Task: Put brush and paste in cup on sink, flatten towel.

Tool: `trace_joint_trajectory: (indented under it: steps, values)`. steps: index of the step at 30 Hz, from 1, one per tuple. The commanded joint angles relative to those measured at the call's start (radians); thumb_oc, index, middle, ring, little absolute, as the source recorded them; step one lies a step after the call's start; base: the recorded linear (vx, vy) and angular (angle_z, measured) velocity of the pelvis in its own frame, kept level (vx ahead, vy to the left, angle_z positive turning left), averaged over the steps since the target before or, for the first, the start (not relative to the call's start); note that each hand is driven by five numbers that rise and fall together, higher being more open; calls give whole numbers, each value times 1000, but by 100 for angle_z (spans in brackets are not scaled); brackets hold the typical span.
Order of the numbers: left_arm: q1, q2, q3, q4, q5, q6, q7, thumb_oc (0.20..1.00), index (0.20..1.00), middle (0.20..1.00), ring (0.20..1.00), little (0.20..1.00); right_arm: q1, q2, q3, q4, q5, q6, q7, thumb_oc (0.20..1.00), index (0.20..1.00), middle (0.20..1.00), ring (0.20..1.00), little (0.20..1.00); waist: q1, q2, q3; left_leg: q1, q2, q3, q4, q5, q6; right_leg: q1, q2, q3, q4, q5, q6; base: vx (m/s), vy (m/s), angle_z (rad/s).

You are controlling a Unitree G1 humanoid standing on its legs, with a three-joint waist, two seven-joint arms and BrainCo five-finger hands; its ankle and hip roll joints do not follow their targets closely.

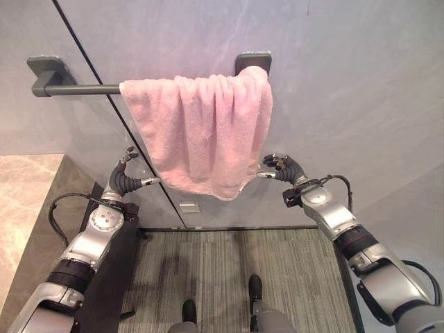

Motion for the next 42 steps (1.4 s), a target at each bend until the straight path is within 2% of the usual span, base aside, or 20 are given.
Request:
trace_joint_trajectory:
  steps: [1, 10, 14, 19, 20, 21, 22, 24, 25, 26, 27, 28, 31, 37, 42]
  values:
    - [-160, 44, -77, 8, -37, -37, -25, 1000, 1000, 1000, 1000, 1000, -158, 43, 32, 16, -7, -35, -9, 1000, 1000, 1000, 1000, 1000, -11, -32, -23, -84, 13, -1, 4, 82, -37, 102, -103, 18, 7, -54, 107, 0, 0, 0]
    - [-218, -17, -127, -48, -279, -60, -80, 1000, 1000, 1000, 1000, 1000, -171, 68, 59, -30, 21, -34, -2, 1000, 1000, 1000, 1000, 1000, -19, -40, -20, -98, 16, -6, 4, 86, -40, 94, -104, 18, 4, -50, 106, 0, 0, 0]
    - [-262, 15, -160, -59, -286, -57, -95, 1000, 1000, 1000, 1000, 1000, -180, 65, 72, -31, 31, -38, 5, 1000, 1000, 1000, 1000, 1000, -21, -40, -16, -102, 16, -6, 4, 88, -41, 90, -105, 19, 3, -49, 107, 0, 0, 0]
    - [-290, 13, -171, -38, -280, -50, -91, 1000, 1000, 1000, 1000, 1000, -178, 72, 69, -29, 47, -42, -1, 1000, 1000, 1000, 1000, 1000, -22, -42, -13, -107, 17, -4, 4, 89, -42, 83, -105, 21, 2, -46, 107, 0, 0, 0]
    - [-296, 4, -181, -32, -278, -46, -91, 1000, 1000, 1000, 1000, 1000, -174, 81, 73, -34, 48, -40, -1, 887, 887, 887, 887, 887, -23, -42, -13, -107, 17, -4, 4, 89, -42, 82, -104, 22, 1, -46, 107, 0, 0, 0]
    - [-298, 1, -183, -30, -276, -43, -91, 1000, 1000, 1000, 1000, 1000, -173, 84, 73, -36, 49, -39, -4, 636, 636, 636, 636, 636, -23, -43, -13, -107, 18, -3, 4, 89, -42, 82, -104, 22, 1, -46, 107, 0, 0, 0]
    - [-300, -5, -184, -27, -275, -41, -90, 1000, 1000, 1000, 1000, 1000, -172, 88, 72, -35, 52, -38, -5, 200, 200, 200, 200, 200, -24, -44, -14, -106, 18, -3, 4, 88, -43, 83, -104, 22, 0, -46, 108, 0, 0, 0]
    - [-278, -27, -173, -44, -287, -36, -93, 1000, 1000, 1000, 1000, 1000, -136, 115, 62, -40, 72, -32, -7, 200, 200, 200, 200, 200, -23, -44, -18, -99, 20, -2, 4, 85, -42, 92, -105, 21, -1, -47, 109, 0, 0, 0]
    - [-259, -35, -163, -52, -292, -33, -96, 922, 922, 922, 922, 922, -121, 122, 55, -43, 73, -31, -4, 200, 200, 200, 200, 200, -22, -43, -20, -94, 20, -1, 4, 84, -42, 96, -105, 21, -1, -48, 109, 0, 0, 0]
    - [-243, -42, -155, -59, -296, -31, -99, 900, 900, 900, 900, 900, -106, 128, 51, -47, 73, -30, 2, 200, 200, 200, 200, 200, -21, -44, -25, -88, 21, 0, 4, 81, -42, 102, -105, 21, -1, -50, 109, 0, 0, 0]
    - [-235, -47, -154, -60, -296, -28, -105, 793, 793, 793, 793, 793, -98, 131, 49, -50, 74, -27, 5, 200, 200, 200, 200, 200, -20, -44, -27, -85, 21, 0, 4, 81, -42, 106, -105, 21, -1, -51, 109, 0, 0, 0]
    - [-218, -56, -145, -60, -292, -21, -111, 567, 567, 567, 567, 567, -82, 137, 44, -53, 72, -22, 11, 200, 200, 200, 200, 200, -18, -43, -34, -77, 23, 0, 4, 78, -43, 113, -106, 20, -1, -55, 109, 0, 0, 0]
    - [-193, -70, -130, -63, -285, -14, -114, 344, 344, 344, 344, 344, -58, 142, 30, -62, 77, -19, 15, 200, 200, 200, 200, 200, -14, -42, -43, -69, 27, 2, 4, 75, -44, 117, -106, 20, -1, -59, 111, 0, 0, 0]
    - [-145, -84, -83, -78, -294, -14, -108, 322, 322, 322, 322, 322, -33, 134, 7, -102, 111, -23, 15, 200, 200, 200, 200, 200, -7, -44, -48, -68, 33, 2, 4, 80, -48, 119, -100, 20, -1, -63, 107, -5, -1, 0]
    - [-86, -95, -34, -119, -301, -13, -104, 263, 263, 263, 263, 263, 13, 120, -20, -175, 134, -34, 20, 200, 200, 200, 200, 200, -6, -45, -48, -67, 37, 2, 4, 82, -51, 122, -99, 17, -1, -65, 105, 0, 0, 0]
